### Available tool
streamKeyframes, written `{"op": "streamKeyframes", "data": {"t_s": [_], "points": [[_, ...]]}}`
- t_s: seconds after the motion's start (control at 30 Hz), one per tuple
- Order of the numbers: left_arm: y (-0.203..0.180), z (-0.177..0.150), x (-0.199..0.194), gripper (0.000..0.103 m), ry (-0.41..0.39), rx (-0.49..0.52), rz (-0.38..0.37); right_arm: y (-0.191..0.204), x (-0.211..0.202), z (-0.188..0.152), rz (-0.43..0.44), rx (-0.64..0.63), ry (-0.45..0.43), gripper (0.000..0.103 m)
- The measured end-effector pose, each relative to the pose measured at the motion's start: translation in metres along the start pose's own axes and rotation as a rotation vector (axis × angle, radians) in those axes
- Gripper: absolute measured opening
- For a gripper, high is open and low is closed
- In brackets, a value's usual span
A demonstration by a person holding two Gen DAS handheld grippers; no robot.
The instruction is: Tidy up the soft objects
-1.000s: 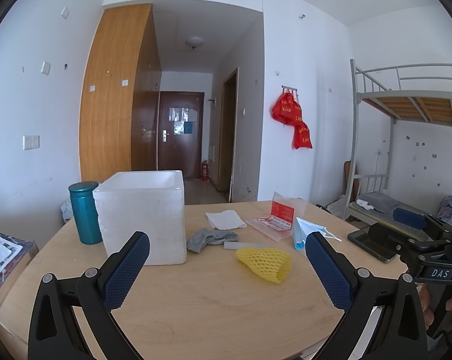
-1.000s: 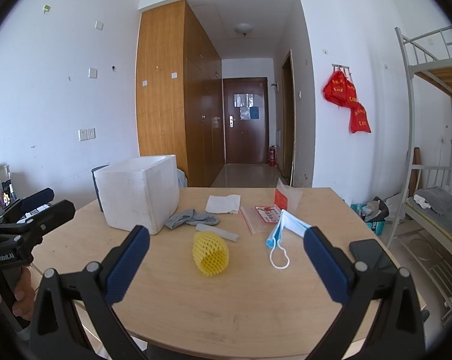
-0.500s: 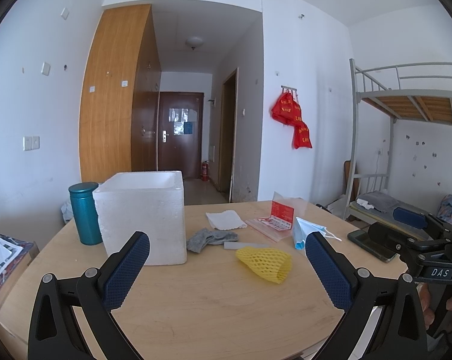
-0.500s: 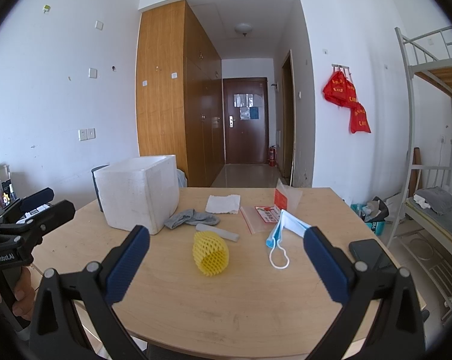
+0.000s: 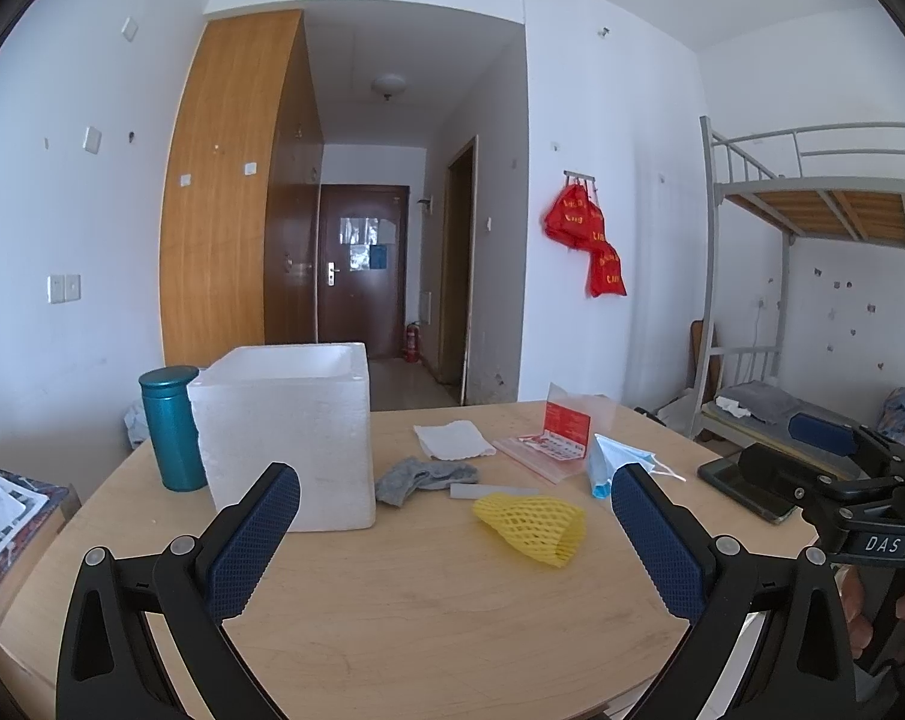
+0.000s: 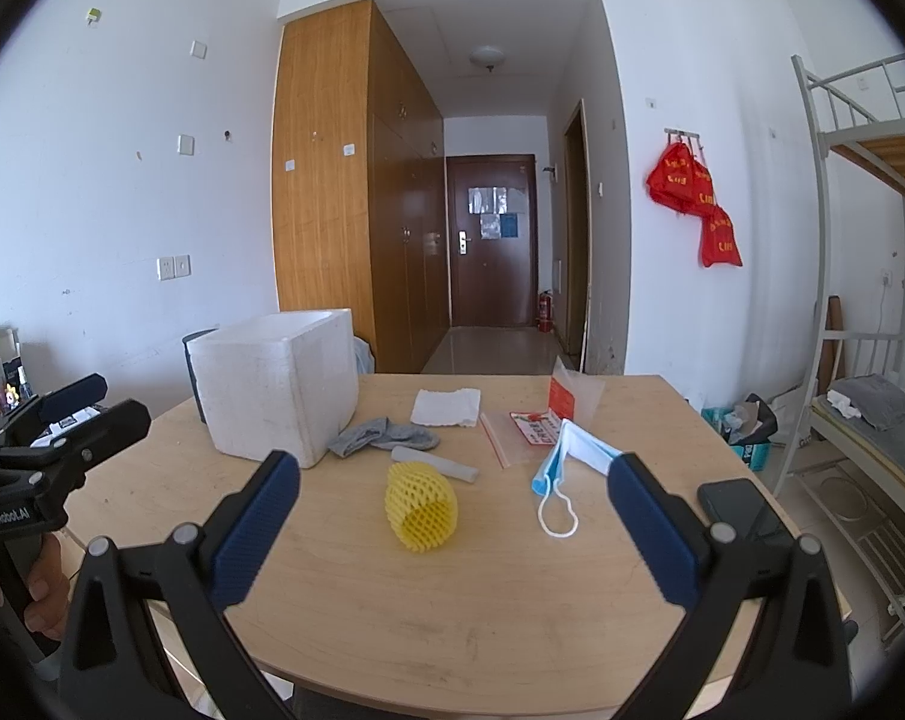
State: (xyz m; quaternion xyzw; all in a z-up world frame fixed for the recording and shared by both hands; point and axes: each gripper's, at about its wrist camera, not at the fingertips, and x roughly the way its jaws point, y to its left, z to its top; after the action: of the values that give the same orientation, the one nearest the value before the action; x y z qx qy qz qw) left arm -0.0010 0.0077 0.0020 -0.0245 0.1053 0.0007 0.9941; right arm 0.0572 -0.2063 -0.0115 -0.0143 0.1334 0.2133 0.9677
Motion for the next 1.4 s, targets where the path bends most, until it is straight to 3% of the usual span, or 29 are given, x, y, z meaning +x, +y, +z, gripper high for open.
{"op": "streamKeyframes", "data": {"t_s": [0.8, 1.4], "points": [[-0.012, 0.004, 0.017, 0.103, 0.030, 0.026, -0.014, -0.006, 0.014, -0.005, -0.005, 0.003, 0.024, 0.103], [-0.015, 0.013, 0.062, 0.103, 0.093, 0.023, -0.023, -0.023, 0.044, 0.007, -0.005, 0.013, 0.075, 0.103]]}}
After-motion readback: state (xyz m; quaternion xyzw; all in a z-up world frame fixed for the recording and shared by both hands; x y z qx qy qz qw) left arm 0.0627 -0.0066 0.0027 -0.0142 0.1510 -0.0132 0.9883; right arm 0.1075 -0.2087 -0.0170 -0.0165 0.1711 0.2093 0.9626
